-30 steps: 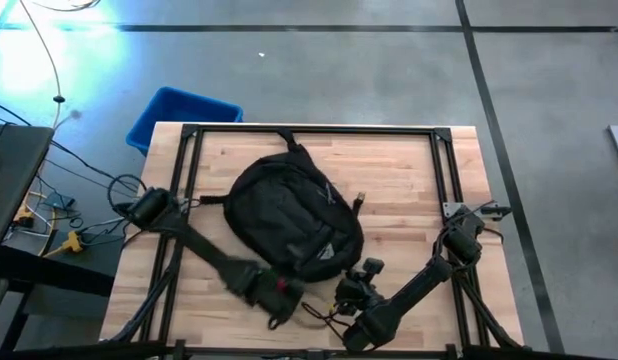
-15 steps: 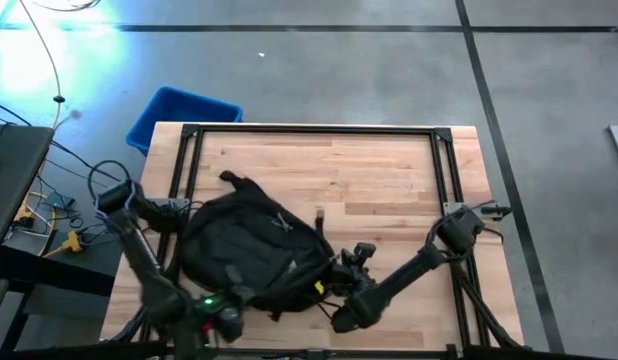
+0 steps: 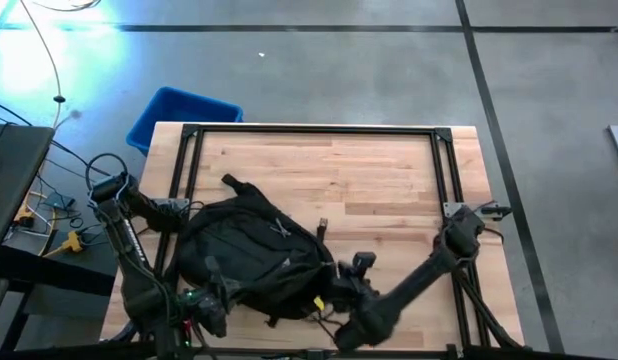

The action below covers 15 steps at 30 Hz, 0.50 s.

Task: Unpack backpack
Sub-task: Open the black backpack

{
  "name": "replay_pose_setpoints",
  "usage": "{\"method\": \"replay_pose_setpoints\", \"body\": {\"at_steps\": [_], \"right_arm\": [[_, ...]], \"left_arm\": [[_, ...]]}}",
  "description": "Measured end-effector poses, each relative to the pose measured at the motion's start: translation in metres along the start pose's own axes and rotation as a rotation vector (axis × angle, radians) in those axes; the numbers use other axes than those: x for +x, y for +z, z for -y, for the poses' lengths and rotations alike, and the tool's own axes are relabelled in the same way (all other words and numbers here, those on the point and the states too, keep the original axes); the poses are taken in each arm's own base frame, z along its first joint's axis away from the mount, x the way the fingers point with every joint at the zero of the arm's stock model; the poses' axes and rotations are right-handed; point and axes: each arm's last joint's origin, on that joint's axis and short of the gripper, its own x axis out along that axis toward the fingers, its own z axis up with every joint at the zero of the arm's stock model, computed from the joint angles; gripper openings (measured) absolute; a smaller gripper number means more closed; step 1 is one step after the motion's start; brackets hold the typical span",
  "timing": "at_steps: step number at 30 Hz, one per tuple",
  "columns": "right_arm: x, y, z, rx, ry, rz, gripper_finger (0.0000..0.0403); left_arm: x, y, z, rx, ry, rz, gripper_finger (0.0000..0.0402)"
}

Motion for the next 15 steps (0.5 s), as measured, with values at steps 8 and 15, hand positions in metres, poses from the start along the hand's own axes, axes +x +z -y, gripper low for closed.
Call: {"method": "replay_pose_setpoints", "body": {"at_steps": [8,15], "right_arm": [[-0.048,0.012,-0.005,0.025,0.185,0.126,0.0129],[-0.031,0.036,-0.011,0.042,0.235,0.191,0.0148]], "left_arm": [[0.001,0.0,0.002,-0.061,-0.038,-0.016,0.0],[0.004,-0.001,0.01,-0.051,-0.019,-0.017,0.0]]}}
